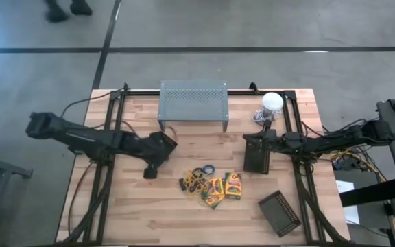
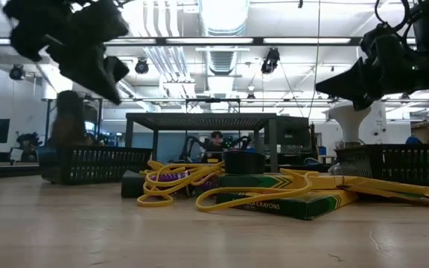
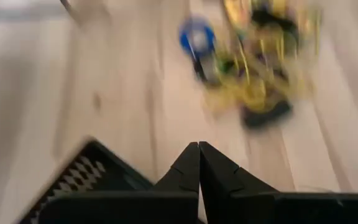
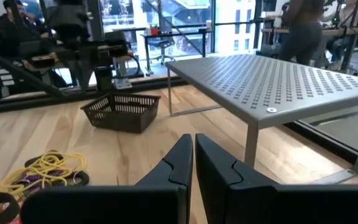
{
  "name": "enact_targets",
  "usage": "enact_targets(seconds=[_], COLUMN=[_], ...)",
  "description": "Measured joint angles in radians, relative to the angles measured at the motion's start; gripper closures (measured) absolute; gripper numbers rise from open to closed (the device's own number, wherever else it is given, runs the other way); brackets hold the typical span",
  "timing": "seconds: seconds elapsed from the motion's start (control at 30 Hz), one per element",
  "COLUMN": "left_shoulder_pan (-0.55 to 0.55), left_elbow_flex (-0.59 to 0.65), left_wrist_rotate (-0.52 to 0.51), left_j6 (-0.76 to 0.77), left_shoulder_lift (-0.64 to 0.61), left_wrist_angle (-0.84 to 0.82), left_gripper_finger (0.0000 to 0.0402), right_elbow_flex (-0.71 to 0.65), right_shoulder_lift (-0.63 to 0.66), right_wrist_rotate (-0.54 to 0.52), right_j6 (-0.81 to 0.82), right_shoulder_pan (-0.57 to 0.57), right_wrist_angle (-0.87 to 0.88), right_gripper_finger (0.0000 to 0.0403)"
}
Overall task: Pick & Place Office Desk Supplies
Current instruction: Put the top left black bin on the shelf
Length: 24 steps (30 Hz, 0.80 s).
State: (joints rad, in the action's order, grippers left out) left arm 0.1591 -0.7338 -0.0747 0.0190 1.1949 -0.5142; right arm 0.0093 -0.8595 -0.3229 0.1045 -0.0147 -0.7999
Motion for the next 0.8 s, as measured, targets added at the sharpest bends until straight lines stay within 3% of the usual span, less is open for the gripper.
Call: enact_targets(seconds=[0.17, 0.33, 0.63, 0.8], left_shoulder_pan=[0.082, 0.134, 0.142, 0.142], left_elbow_flex=[-0.227, -0.341, -0.305, -0.264], left_wrist_rotate=[0.0, -0.001, -0.056, -0.075], left_j6=[0.013, 0.085, 0.136, 0.136], left_shoulder_lift=[0.184, 0.307, 0.407, 0.427], left_wrist_angle=[-0.342, -0.487, -0.595, -0.585], left_gripper_finger=[0.0391, 0.0361, 0.0255, 0.0226], right_elbow_flex=[0.0, 0.0, 0.0, 0.0], right_shoulder_lift=[-0.009, -0.007, -0.008, -0.008], right_wrist_rotate=[0.0, 0.002, 0.005, 0.006], right_j6=[0.016, 0.02, 0.02, 0.02], right_shoulder_pan=[0.0, 0.0, 0.0, 0.0], right_wrist_angle=[0.0, 0.0, 0.004, 0.011], right_gripper_finger=[0.0385, 0.0385, 0.0385, 0.0385])
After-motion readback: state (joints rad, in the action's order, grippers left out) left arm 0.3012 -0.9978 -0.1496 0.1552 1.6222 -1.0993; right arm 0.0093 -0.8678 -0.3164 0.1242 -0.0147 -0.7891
